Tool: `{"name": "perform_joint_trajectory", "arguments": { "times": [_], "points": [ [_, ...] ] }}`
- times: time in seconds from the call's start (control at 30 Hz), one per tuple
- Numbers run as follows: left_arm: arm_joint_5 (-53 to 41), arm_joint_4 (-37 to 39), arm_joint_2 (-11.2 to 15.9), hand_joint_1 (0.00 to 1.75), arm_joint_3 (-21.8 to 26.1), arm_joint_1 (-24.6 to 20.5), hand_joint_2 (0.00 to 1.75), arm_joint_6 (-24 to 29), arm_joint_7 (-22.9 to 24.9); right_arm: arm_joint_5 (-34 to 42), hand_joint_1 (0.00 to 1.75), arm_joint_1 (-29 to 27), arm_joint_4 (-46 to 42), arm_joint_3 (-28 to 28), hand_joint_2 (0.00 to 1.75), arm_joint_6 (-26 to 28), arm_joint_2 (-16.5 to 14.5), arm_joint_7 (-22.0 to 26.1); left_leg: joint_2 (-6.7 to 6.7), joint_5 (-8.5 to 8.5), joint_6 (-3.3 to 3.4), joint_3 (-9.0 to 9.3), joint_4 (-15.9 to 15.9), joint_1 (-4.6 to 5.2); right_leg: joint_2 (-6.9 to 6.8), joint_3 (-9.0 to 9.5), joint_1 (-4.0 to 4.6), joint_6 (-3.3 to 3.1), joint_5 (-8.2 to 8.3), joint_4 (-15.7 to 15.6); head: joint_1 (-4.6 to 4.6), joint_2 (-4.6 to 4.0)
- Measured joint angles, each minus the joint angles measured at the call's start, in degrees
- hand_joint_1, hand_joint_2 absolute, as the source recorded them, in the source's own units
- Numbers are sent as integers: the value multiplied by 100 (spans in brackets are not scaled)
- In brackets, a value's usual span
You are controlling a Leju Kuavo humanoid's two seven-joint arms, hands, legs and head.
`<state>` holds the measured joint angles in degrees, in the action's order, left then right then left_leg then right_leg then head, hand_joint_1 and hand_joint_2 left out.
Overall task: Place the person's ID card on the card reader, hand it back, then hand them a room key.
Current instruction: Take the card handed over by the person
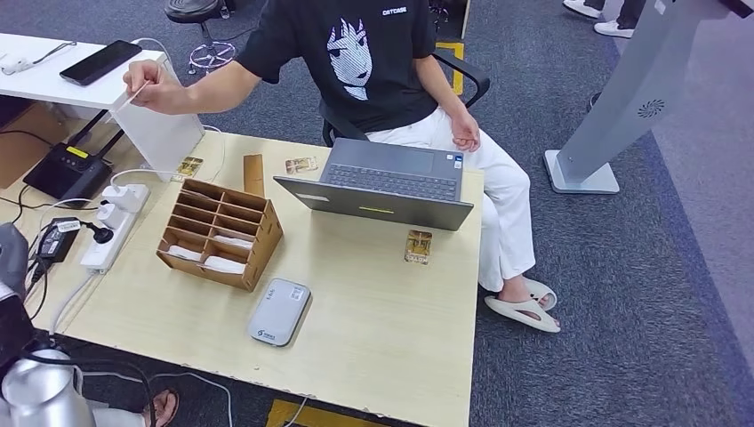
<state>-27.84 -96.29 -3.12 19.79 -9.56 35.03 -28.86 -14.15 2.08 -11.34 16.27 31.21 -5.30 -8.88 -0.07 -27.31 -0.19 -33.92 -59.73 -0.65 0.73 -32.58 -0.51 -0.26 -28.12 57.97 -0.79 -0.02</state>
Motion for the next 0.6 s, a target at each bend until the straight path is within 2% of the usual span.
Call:
{"name": "perform_joint_trajectory", "arguments": {
  "times": [0.6],
  "points": [
    [-1883,2290,-68,0,-1267,-2010,175,88,958,-594,0,55,0,-264,175,-393,83,-218,7,5,5,-2,-5,1,8,-4,0,2,16,0,1,-1]
  ]
}}
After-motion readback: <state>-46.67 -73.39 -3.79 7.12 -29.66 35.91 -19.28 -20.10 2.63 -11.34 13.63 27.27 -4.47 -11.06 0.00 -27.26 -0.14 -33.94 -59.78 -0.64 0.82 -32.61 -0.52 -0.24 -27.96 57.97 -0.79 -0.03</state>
